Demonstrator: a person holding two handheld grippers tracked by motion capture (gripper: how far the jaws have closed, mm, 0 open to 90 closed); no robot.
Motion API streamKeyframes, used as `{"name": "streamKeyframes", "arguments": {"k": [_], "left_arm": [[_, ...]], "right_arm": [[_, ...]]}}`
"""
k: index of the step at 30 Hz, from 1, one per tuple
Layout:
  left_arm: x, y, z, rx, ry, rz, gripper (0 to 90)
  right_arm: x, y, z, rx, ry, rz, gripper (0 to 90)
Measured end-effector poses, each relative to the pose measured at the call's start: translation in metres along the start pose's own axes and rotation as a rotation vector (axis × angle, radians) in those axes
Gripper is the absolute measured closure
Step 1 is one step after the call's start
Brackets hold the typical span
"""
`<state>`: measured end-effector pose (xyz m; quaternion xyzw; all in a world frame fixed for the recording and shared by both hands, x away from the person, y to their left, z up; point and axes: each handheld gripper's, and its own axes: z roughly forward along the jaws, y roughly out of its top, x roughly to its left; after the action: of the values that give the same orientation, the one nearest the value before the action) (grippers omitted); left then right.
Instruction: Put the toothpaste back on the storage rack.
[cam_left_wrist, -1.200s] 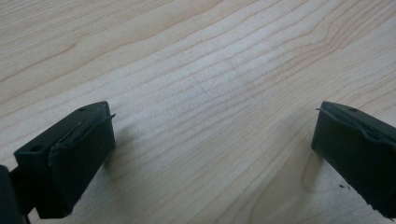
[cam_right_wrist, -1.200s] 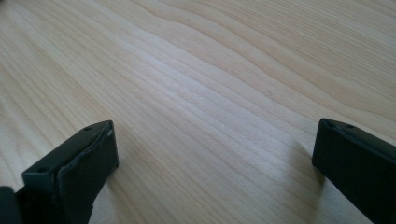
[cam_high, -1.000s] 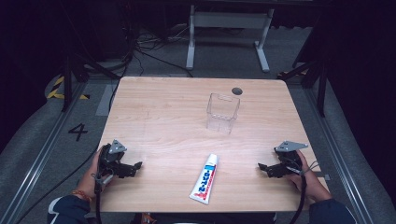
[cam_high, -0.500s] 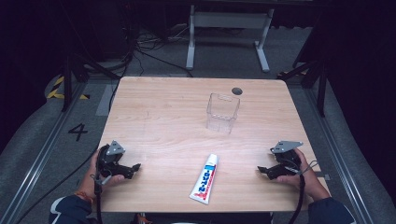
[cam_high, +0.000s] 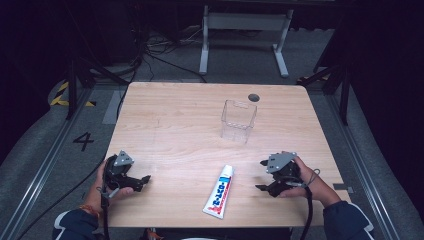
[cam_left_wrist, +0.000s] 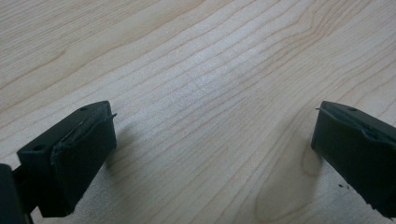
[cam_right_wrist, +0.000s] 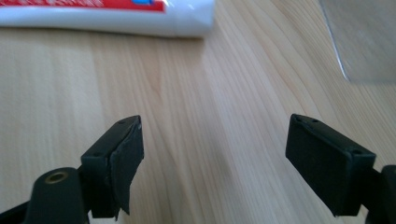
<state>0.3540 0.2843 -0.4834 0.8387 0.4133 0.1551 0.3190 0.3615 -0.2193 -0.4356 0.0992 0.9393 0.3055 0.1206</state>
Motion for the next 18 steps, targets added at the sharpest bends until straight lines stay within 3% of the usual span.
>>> {"name": "streamKeyframes", "arguments": {"k": [6,10,18], "left_arm": [[0.000,0.000,0.000,0.000,0.000,0.000,0.4],[0.001,0.000,0.000,-0.002,0.003,0.010,0.5],[0.001,0.001,0.000,-0.002,0.001,0.010,0.4]], "right_arm": [[0.009,0.030,0.015,0.002,0.073,-0.101,20.6],[0.017,0.048,0.024,0.008,0.090,-0.174,21.2],[0.024,0.066,0.035,0.020,0.134,-0.241,20.9]]}}
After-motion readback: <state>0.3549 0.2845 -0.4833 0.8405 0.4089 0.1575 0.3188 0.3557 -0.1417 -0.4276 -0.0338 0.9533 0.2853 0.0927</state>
